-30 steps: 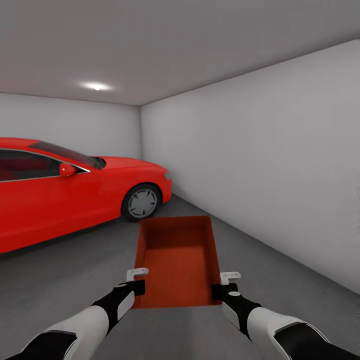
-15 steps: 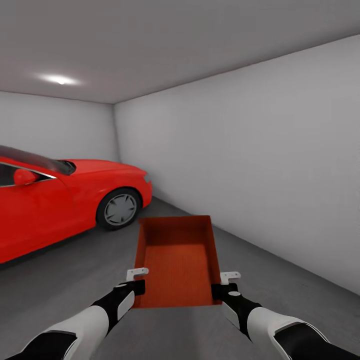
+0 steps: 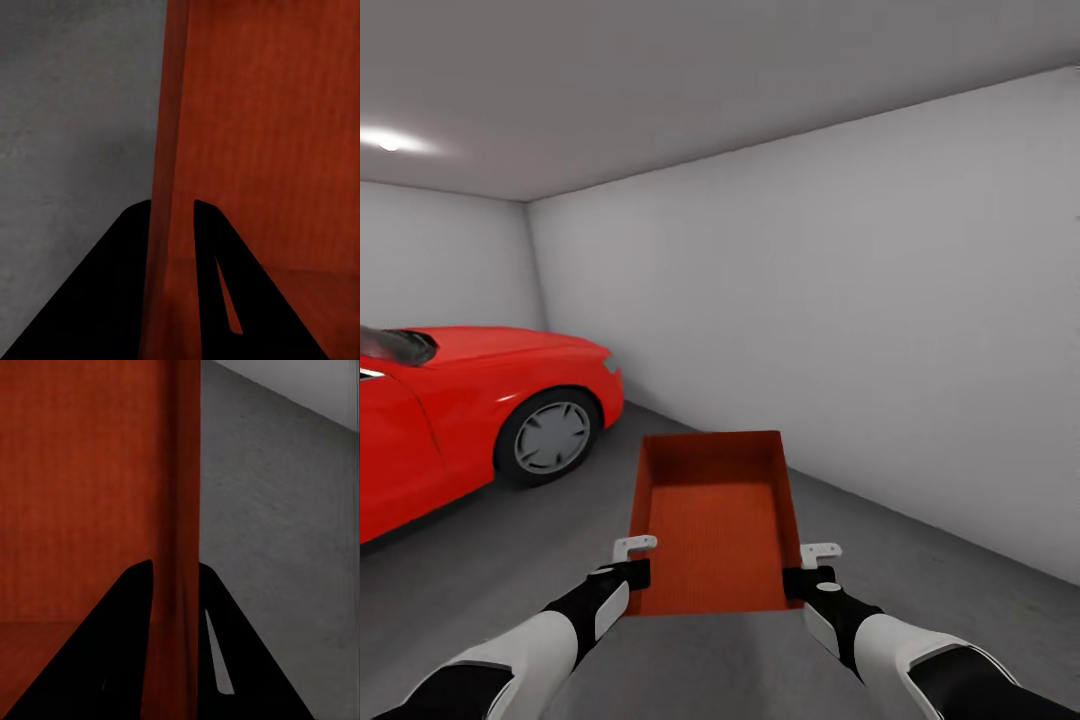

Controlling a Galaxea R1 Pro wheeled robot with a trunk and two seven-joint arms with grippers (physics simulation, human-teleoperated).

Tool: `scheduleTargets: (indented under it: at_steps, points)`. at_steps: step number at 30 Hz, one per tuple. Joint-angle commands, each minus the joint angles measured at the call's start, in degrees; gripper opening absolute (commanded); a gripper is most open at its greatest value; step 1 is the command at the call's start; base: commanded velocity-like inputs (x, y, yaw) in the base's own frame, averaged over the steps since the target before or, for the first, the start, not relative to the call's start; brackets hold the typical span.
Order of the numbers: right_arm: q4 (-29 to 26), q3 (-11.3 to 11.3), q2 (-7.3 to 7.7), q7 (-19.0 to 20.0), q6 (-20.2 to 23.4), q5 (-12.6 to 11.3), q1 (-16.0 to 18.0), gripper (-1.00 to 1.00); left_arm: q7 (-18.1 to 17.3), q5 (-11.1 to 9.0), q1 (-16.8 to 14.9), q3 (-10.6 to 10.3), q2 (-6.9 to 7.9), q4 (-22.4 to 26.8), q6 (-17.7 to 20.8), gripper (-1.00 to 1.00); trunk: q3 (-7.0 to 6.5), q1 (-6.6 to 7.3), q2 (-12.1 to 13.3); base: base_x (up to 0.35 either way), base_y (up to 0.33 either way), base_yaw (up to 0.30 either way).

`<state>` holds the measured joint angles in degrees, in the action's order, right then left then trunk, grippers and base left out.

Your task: Move the two storage containers from the living room to the garage. In the garage, place one container on the floor and stack the other container on top of it (either order is fine).

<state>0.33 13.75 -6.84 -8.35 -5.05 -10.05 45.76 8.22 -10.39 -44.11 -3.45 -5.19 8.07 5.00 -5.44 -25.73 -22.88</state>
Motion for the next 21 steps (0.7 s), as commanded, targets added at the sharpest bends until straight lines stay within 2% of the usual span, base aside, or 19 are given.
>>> scheduleTargets:
  at_steps: [1,21]
  points:
    - [0.8,0.3,-0.01,-0.4,-0.4,-1.5,0.0,-1.0,1.4,0.8,0.0,0.9,1.45,0.4,0.2,-1.0,0.01,-0.05,0.0,0.313,0.188,-0.285]
    - [0.8,0.3,-0.01,-0.4,-0.4,-1.5,0.0,-1.0,1.4,0.8,0.0,0.9,1.46,0.4,0.2,-1.0,0.01,-0.05,0.0,0.312,0.188,-0.285]
